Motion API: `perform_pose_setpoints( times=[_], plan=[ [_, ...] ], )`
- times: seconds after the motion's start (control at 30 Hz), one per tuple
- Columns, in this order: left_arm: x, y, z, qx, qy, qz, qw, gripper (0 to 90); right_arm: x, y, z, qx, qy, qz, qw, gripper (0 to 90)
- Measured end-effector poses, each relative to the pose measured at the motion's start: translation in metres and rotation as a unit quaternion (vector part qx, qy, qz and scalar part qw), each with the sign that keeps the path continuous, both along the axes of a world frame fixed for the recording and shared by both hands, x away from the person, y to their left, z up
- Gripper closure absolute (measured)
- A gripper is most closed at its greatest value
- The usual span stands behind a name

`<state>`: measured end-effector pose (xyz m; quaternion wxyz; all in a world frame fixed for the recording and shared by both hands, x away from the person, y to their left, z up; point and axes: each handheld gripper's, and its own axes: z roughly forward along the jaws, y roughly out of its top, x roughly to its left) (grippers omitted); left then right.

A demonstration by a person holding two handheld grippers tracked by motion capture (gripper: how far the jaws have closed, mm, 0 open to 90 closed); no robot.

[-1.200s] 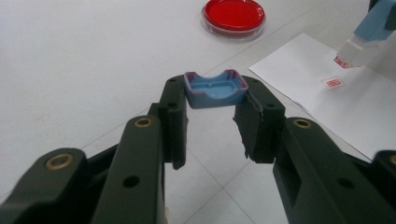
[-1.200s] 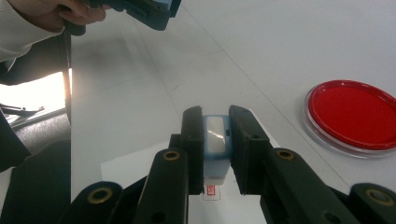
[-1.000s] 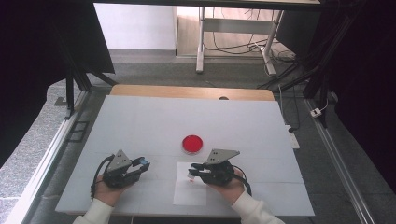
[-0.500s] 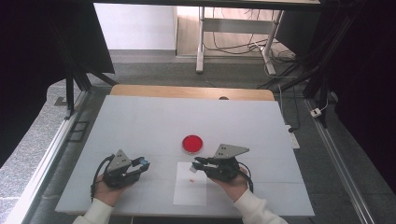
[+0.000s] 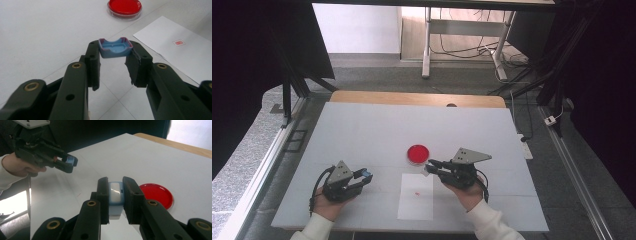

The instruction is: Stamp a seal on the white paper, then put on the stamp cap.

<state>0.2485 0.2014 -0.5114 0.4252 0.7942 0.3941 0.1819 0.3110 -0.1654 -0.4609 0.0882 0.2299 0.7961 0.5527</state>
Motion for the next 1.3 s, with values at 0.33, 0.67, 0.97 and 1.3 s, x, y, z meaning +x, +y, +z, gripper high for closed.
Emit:
perform_pose_setpoints(
  times=[0.33,0.67,0.97,1.3],
  plan=[
    [0.000,0.000,0.000,0.001,0.000,0.000,1.0000,63.8,0.002,-0.009,0.009,0.019,-0.009,-0.016,0.9996,75.8],
    [0.000,0.000,0.000,0.001,0.000,0.000,1.0000,63.9,0.002,-0.011,0.011,0.024,-0.012,-0.017,0.9995,75.8],
    [0.000,-0.001,0.001,-0.001,-0.002,0.000,1.0000,63.8,0.002,-0.009,0.012,0.025,-0.012,-0.016,0.9995,75.8],
    [0.000,-0.011,0.004,-0.001,-0.006,-0.015,0.9999,63.8,0.001,-0.008,0.011,0.023,-0.011,-0.013,0.9996,75.8]
  ],
)
